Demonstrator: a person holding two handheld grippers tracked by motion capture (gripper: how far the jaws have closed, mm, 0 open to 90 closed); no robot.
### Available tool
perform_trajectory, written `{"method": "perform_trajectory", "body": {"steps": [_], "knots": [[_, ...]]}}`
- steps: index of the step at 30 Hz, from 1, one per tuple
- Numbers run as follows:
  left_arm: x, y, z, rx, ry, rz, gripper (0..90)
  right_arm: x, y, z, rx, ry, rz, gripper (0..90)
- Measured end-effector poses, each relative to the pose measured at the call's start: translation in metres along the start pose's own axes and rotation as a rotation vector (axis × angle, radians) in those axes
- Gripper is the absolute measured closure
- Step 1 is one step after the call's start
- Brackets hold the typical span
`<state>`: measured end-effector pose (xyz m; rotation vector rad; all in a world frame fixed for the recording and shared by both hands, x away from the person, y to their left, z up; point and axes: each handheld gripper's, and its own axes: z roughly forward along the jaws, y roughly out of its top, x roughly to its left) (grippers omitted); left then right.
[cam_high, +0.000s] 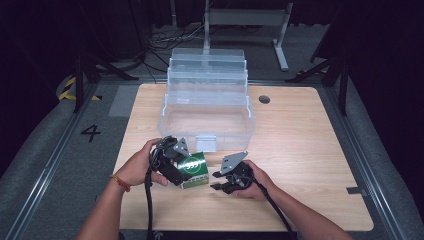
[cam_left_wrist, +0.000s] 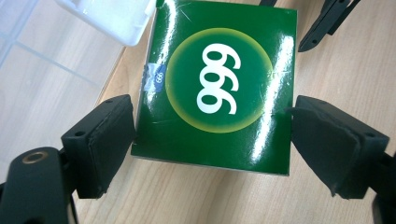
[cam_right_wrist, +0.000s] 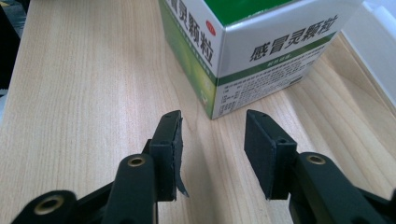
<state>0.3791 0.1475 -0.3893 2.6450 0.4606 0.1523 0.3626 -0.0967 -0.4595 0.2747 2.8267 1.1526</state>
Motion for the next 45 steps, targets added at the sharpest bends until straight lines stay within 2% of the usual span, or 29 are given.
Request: {"method": "perform_trajectory", "body": {"steps": [2, 4, 5, 8, 12, 14, 16, 19, 26, 28, 32, 34, 35, 36, 39, 43, 45], "knots": [[0.001, 0.0, -0.001, -0.006, 0.007, -0.009, 15.1, 0.0, 0.0, 0.0, 0.0, 0.006, 0.0, 57.7], [0.001, -0.001, -0.003, -0.017, 0.032, -0.008, 15.6, 0.0, 0.0, 0.001, 0.003, 0.008, -0.002, 57.7], [-0.001, -0.001, -0.003, -0.001, 0.044, 0.017, 15.3, 0.0, 0.0, 0.001, 0.007, 0.01, -0.002, 57.4], [0.0, -0.003, -0.003, -0.011, 0.049, 0.025, 14.7, 0.0, -0.001, 0.002, 0.008, 0.012, -0.002, 57.4], [0.005, -0.006, 0.002, -0.016, 0.044, -0.003, 12.1, 0.001, -0.001, 0.004, 0.017, 0.015, -0.008, 57.3], [0.009, -0.007, 0.007, 0.002, 0.005, -0.026, 8.7, 0.002, -0.001, 0.004, 0.015, 0.016, -0.01, 57.3], [0.013, -0.008, 0.014, 0.031, -0.028, -0.021, 8.8, 0.002, -0.001, 0.003, 0.016, 0.015, -0.012, 57.3], [0.014, -0.007, 0.021, 0.063, -0.044, -0.001, 9.8, 0.002, -0.001, 0.003, 0.018, 0.02, -0.013, 57.3], [0.016, 0.006, 0.022, 0.115, -0.047, 0.043, 10.5, 0.001, -0.002, 0.002, 0.012, 0.019, -0.008, 57.1], [0.014, 0.011, 0.025, 0.14, -0.036, 0.063, 10.0, 0.001, -0.001, 0.001, 0.008, 0.014, -0.011, 57.0], [0.013, 0.017, 0.031, 0.147, -0.035, 0.083, 9.0, -0.001, -0.002, 0.0, -0.003, 0.002, -0.001, 57.0], [0.011, 0.019, 0.031, 0.152, -0.05, 0.1, 10.2, -0.003, -0.001, -0.001, -0.015, -0.018, 0.009, 57.7], [0.01, 0.021, 0.031, 0.161, -0.058, 0.122, 11.2, -0.003, -0.001, -0.001, -0.021, -0.021, 0.015, 58.1], [0.008, 0.021, 0.031, 0.158, -0.064, 0.118, 12.3, -0.004, -0.001, -0.002, -0.029, -0.029, 0.019, 58.9], [0.003, 0.024, 0.031, 0.182, -0.079, 0.143, 13.2, -0.004, 0.0, -0.002, -0.037, -0.04, 0.027, 60.5], [-0.002, 0.027, 0.031, 0.216, -0.087, 0.161, 13.8, -0.002, 0.001, -0.003, -0.037, -0.026, 0.012, 59.3], [-0.003, 0.028, 0.031, 0.216, -0.082, 0.157, 13.8, -0.001, 0.001, -0.003, -0.036, -0.022, 0.001, 59.4]]}}
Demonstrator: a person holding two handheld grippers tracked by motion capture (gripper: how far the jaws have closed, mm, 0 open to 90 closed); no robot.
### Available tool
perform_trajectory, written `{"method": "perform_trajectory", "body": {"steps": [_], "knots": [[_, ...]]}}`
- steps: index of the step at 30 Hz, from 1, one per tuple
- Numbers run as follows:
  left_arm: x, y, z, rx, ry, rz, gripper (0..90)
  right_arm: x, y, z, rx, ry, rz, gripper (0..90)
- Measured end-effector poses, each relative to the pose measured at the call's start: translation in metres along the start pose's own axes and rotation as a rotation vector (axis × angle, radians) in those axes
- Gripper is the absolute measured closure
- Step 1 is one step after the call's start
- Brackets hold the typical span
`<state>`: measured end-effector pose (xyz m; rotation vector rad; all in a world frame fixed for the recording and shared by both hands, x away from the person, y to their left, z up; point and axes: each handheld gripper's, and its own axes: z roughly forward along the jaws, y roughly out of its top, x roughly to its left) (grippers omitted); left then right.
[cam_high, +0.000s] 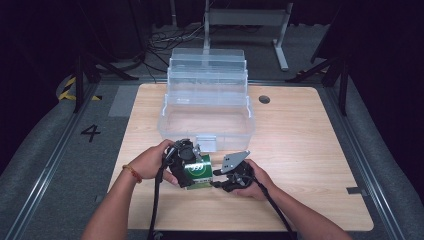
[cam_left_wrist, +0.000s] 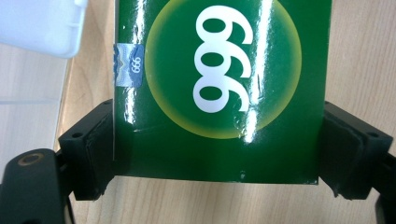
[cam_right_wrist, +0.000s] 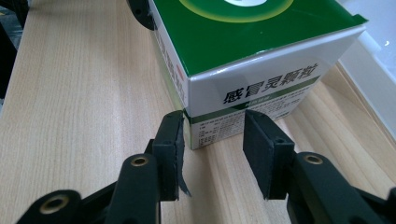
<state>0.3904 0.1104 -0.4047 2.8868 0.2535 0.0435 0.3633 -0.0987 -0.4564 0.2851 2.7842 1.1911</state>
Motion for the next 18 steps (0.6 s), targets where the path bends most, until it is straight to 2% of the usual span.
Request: {"method": "perform_trajectory", "body": {"steps": [4, 7, 11, 13, 14, 15, 16, 18], "knots": [[-0.003, 0.003, 0.003, 0.013, 0.018, -0.006, 13.0, -0.001, 0.0, -0.001, -0.017, 0.009, 0.002, 59.0], [-0.004, 0.008, 0.004, 0.05, 0.036, -0.007, 12.9, -0.001, 0.001, -0.001, -0.019, 0.009, 0.001, 58.8], [-0.006, 0.007, 0.005, 0.039, 0.046, -0.013, 13.5, -0.001, 0.001, -0.007, -0.029, 0.008, -0.008, 58.5], [-0.01, 0.004, 0.004, 0.031, 0.052, -0.036, 14.2, -0.001, 0.004, -0.019, -0.034, -0.021, -0.031, 57.0], [-0.01, 0.004, 0.004, 0.031, 0.052, -0.036, 14.4, -0.001, 0.004, -0.019, -0.034, -0.021, -0.031, 57.0], [-0.011, 0.003, 0.004, 0.024, 0.055, -0.043, 14.4, -0.003, 0.004, -0.027, -0.046, -0.032, -0.032, 56.9], [-0.015, -0.001, 0.003, 0.014, 0.057, -0.053, 14.6, -0.009, 0.004, -0.045, -0.068, -0.075, -0.018, 55.9], [-0.021, -0.005, 0.002, 0.001, 0.053, -0.062, 14.6, -0.018, 0.004, -0.068, -0.109, -0.12, 0.005, 55.3]]}}
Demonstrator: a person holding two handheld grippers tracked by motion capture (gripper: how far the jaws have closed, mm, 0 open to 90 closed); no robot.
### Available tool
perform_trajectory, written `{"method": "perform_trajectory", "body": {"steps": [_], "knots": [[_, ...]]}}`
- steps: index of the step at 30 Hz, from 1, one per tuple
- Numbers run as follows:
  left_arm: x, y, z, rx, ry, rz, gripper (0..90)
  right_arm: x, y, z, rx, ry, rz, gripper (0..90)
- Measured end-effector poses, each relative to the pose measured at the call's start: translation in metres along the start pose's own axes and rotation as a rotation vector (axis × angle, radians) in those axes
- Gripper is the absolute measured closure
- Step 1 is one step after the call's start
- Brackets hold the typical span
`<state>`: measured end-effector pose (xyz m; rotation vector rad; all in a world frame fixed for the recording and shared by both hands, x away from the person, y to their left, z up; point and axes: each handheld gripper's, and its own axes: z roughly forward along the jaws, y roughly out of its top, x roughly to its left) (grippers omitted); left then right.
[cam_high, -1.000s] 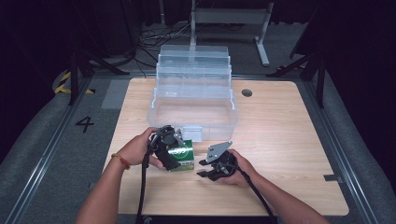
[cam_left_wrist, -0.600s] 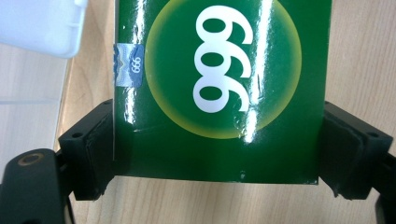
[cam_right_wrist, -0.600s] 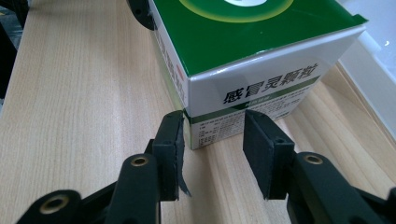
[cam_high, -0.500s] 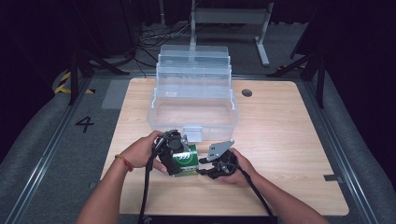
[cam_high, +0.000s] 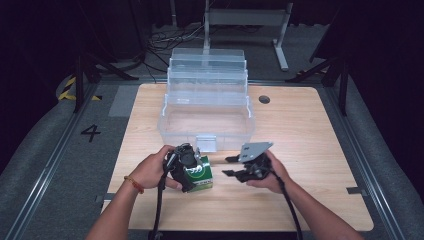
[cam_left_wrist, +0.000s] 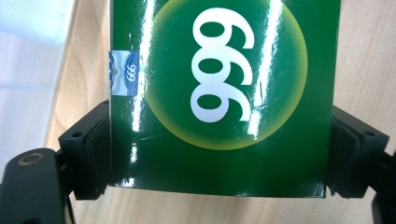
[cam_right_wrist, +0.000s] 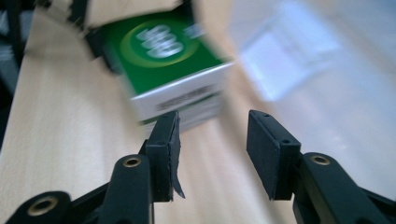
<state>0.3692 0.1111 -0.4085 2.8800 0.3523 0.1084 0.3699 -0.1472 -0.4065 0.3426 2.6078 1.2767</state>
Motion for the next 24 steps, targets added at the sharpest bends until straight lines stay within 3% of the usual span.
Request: {"method": "perform_trajectory", "body": {"steps": [1, 2, 3, 4, 6, 7, 8, 9, 15, 19, 24], "knots": [[0.0, 0.0, 0.0, 0.0, 0.0, 0.0, 14.7, 0.0, 0.0, 0.0, 0.0, 0.0, 0.0, 55.3], [-0.003, -0.003, 0.0, -0.013, 0.002, -0.004, 14.7, -0.007, 0.001, -0.01, -0.018, -0.028, 0.016, 54.9], [-0.005, -0.005, 0.0, -0.016, 0.002, -0.003, 14.7, -0.02, 0.003, -0.03, -0.039, -0.108, 0.045, 53.4], [-0.007, -0.006, -0.001, -0.018, 0.001, -0.006, 14.7, -0.02, 0.003, -0.03, -0.039, -0.108, 0.045, 53.4], [-0.011, -0.009, -0.003, 0.005, 0.004, -0.012, 14.7, -0.034, 0.005, -0.046, -0.059, -0.178, 0.081, 52.3], [-0.014, -0.01, -0.003, 0.008, 0.008, -0.019, 14.7, -0.051, 0.007, -0.056, -0.042, -0.26, 0.11, 48.9], [-0.014, -0.01, -0.003, 0.008, 0.008, -0.019, 14.7, -0.051, 0.007, -0.056, -0.042, -0.26, 0.11, 48.9], [-0.016, -0.011, -0.004, 0.011, 0.012, -0.012, 14.7, -0.067, 0.008, -0.06, -0.029, -0.299, 0.14, 48.0], [-0.023, -0.013, -0.005, 0.021, 0.01, -0.024, 14.6, -0.104, 0.005, -0.045, 0.032, -0.343, 0.228, 45.0], [-0.028, -0.014, -0.005, 0.012, 0.009, -0.026, 14.5, -0.119, 0.002, -0.028, 0.076, -0.339, 0.274, 44.2], [-0.028, -0.015, -0.004, 0.005, 0.01, -0.036, 14.2, -0.128, -0.001, -0.012, 0.122, -0.335, 0.278, 44.2]]}}
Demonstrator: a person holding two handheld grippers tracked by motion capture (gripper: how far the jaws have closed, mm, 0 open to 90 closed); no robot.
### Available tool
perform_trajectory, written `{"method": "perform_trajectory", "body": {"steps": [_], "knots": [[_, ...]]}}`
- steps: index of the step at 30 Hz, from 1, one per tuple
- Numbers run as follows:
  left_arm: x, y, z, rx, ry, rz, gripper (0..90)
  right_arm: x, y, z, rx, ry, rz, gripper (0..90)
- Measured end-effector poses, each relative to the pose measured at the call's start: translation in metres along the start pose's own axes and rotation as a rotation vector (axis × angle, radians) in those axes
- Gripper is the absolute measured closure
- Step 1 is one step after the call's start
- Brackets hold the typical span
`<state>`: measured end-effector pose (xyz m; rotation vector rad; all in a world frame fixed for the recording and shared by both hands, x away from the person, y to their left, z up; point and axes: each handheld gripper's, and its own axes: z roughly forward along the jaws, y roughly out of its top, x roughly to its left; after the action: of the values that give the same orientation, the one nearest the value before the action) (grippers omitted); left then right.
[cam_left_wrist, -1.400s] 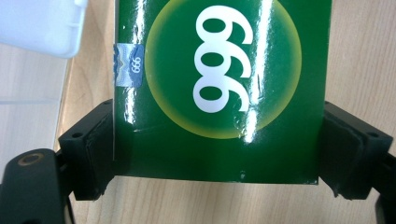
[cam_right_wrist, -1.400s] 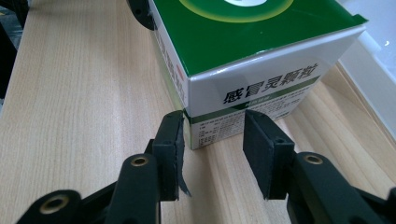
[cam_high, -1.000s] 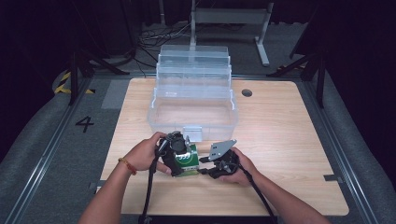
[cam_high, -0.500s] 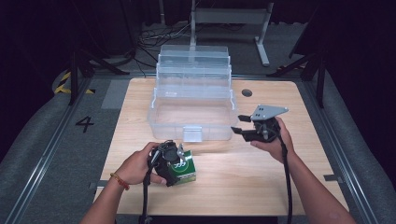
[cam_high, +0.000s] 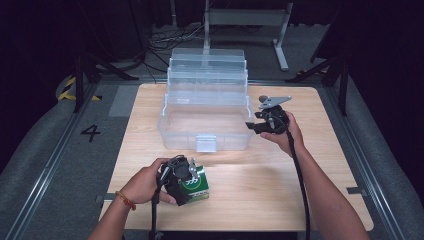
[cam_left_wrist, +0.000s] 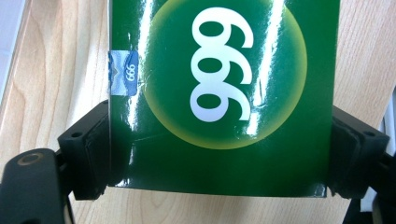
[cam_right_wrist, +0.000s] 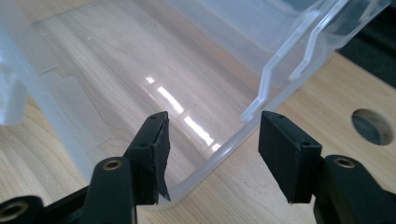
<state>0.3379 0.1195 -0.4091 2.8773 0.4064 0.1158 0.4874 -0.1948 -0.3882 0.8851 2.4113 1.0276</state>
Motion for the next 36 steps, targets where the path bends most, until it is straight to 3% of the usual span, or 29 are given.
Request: {"method": "perform_trajectory", "body": {"steps": [2, 3, 9, 13, 19, 25, 36], "knots": [[0.0, 0.0, 0.0, 0.008, -0.001, 0.001, 14.2, -0.002, -0.002, 0.007, 0.025, -0.01, 0.001, 43.3], [0.001, 0.001, 0.0, 0.01, 0.0, 0.009, 14.2, -0.007, -0.003, 0.01, 0.017, 0.013, 0.039, 43.2], [0.0, 0.002, 0.0, 0.013, 0.002, 0.015, 14.2, -0.013, -0.003, 0.012, 0.037, 0.054, 0.074, 43.4], [-0.001, 0.002, 0.001, 0.009, 0.012, 0.014, 13.8, -0.015, -0.007, 0.009, 0.039, 0.057, 0.089, 46.0], [-0.002, 0.001, 0.002, 0.005, 0.018, 0.01, 13.5, -0.016, -0.017, -0.004, 0.052, 0.054, 0.092, 47.2], [-0.004, 0.001, 0.002, 0.001, 0.018, 0.001, 13.5, -0.008, -0.031, -0.02, 0.053, 0.028, 0.079, 47.1], [-0.001, 0.01, -0.002, -0.016, -0.02, 0.04, 13.2, 0.004, -0.053, -0.047, 0.063, 0.024, 0.068, 46.7]]}}
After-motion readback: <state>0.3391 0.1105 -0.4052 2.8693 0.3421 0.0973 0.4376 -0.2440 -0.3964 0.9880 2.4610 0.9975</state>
